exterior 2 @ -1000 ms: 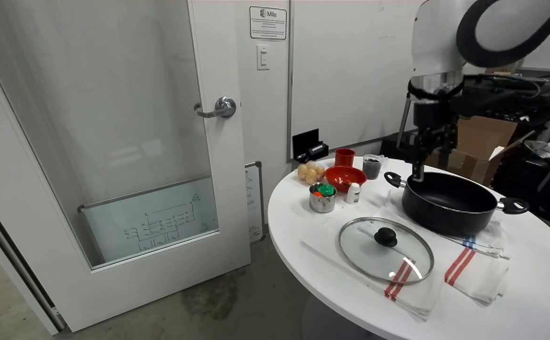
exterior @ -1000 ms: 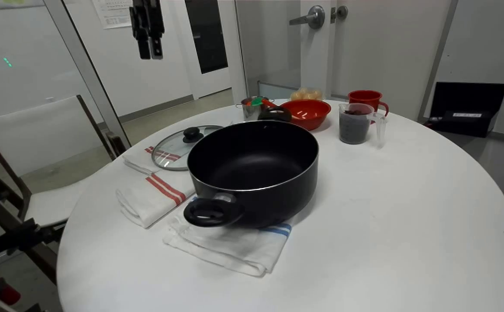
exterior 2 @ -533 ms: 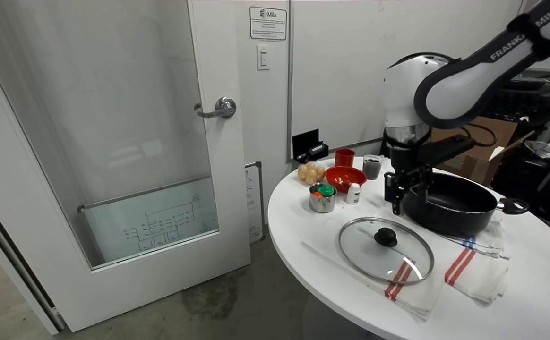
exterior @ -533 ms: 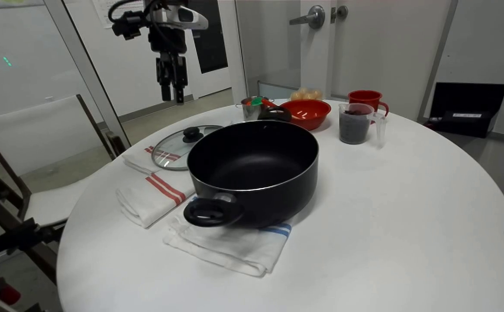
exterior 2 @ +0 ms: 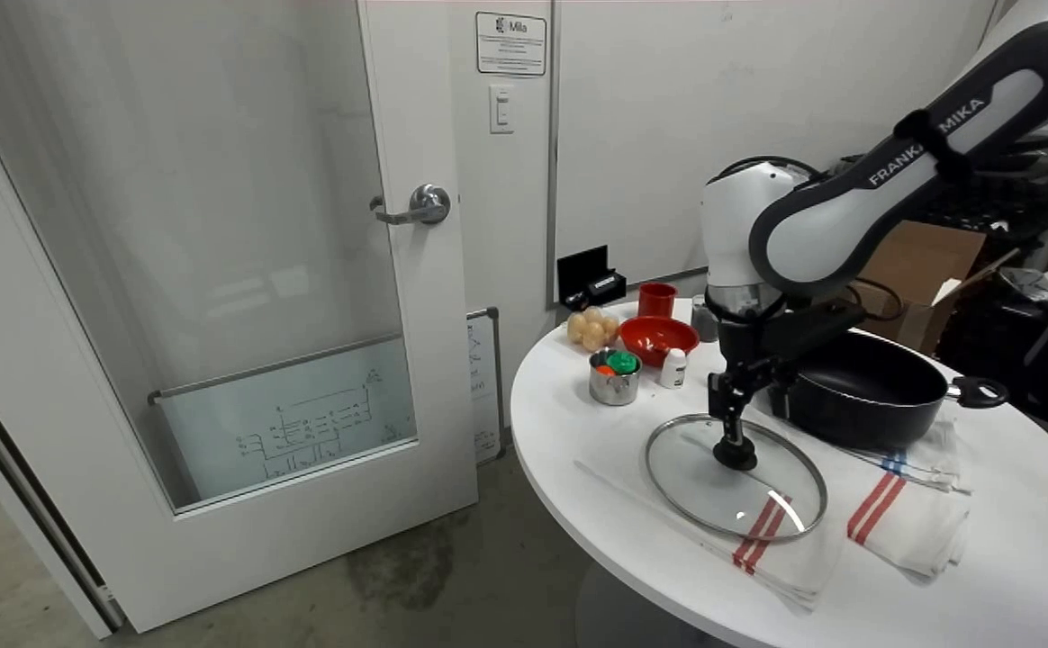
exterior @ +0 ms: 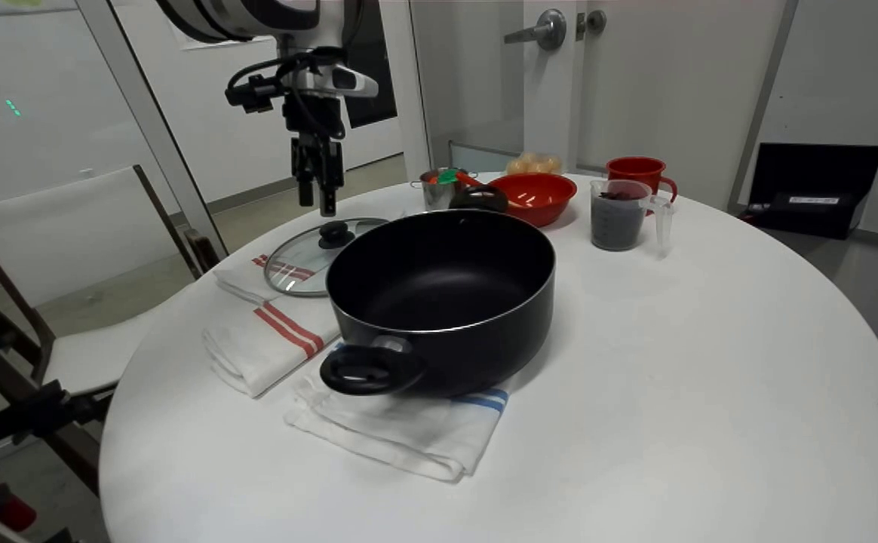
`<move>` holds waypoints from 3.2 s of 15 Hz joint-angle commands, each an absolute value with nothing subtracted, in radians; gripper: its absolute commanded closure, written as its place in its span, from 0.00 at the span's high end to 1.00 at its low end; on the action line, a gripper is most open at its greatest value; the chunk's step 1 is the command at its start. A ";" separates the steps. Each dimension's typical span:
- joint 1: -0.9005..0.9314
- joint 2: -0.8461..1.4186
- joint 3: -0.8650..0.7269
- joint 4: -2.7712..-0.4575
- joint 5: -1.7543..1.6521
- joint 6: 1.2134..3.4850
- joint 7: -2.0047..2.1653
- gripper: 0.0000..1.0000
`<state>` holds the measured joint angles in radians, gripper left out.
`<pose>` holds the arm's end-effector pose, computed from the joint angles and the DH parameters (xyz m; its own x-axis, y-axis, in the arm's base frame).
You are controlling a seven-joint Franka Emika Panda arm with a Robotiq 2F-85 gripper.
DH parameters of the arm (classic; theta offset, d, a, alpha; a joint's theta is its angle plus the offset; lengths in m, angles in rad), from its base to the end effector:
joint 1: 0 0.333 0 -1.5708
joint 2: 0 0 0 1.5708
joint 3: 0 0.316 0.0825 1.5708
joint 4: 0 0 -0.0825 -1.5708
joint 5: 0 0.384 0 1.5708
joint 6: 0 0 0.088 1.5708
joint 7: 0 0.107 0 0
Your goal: Put the lid on the pot
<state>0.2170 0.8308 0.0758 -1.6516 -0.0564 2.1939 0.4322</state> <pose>0.6178 0.1809 0.1057 0.9562 -0.1252 -0.2645 -0.1024 -0.9899 0.0985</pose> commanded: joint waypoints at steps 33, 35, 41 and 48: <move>0.208 0.697 0.064 -1.629 0.083 2.105 0.420 0.26; 0.197 0.647 0.048 -1.659 0.082 2.081 0.433 0.26; 0.137 0.547 -0.013 -1.734 0.082 2.039 0.462 0.26; 0.025 0.547 -0.071 -1.771 0.119 2.044 0.452 0.26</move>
<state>0.0601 0.5755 -0.0562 -1.7441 0.0748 2.0551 0.4519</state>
